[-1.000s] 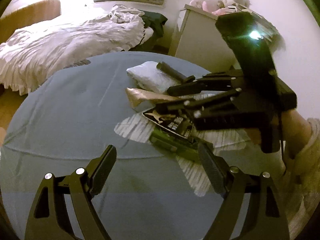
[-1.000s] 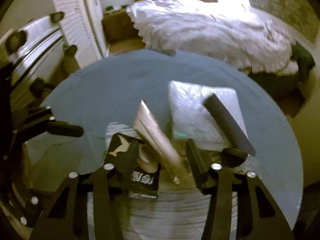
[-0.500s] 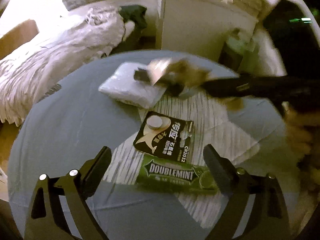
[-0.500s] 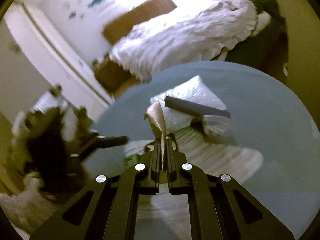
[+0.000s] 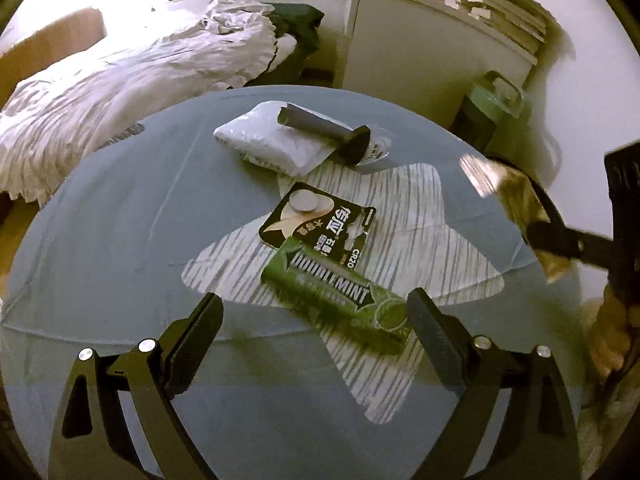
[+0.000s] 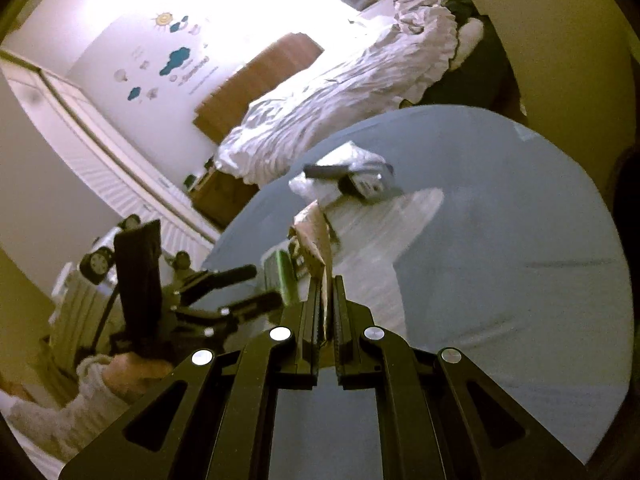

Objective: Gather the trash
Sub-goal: 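Grasp the tan paper scrap with the right tool while the left tool grasps the Doublemint pack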

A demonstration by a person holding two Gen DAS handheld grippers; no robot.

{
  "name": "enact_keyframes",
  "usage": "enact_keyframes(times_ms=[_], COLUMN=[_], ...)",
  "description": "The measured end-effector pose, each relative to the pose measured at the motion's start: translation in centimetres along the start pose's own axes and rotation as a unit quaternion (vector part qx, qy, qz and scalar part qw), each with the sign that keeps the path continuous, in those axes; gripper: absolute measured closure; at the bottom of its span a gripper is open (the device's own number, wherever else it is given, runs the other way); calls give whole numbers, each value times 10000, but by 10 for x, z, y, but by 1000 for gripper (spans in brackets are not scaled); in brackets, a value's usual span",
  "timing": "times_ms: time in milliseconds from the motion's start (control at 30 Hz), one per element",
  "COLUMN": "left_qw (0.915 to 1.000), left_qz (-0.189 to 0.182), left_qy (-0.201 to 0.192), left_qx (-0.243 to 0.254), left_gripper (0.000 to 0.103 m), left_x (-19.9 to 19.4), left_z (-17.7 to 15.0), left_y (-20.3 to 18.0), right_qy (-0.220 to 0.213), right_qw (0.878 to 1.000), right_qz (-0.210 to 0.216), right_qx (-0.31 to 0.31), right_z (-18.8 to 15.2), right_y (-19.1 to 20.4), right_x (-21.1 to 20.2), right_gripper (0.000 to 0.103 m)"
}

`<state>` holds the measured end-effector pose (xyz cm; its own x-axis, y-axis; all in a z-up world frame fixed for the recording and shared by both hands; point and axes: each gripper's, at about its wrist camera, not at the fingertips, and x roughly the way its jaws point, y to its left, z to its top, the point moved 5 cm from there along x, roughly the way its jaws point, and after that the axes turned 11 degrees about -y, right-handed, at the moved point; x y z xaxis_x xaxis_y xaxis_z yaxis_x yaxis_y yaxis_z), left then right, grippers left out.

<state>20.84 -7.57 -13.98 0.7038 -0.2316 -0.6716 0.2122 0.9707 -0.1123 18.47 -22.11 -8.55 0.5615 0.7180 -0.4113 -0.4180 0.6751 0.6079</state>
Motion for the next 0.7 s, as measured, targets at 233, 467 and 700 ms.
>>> enact_keyframes(times_ms=[233,467,700], left_qw=[9997,9961,9961], left_qz=[-147,412,734], left_qy=[84,292,363], left_qx=[-151,-719,-340], left_gripper=[7,10,50], left_x=[3,17,0], left_z=[8,7,-2], left_y=[-4,-7,5], right_qy=[-194,-420,-462], right_qw=[9995,9981,9977], right_qz=[76,238,281], right_qx=[236,386,420], right_z=[-19,-18,-17], right_y=[-14,-20,-21], right_x=[-19,-30,-29], right_gripper=[96,96,96])
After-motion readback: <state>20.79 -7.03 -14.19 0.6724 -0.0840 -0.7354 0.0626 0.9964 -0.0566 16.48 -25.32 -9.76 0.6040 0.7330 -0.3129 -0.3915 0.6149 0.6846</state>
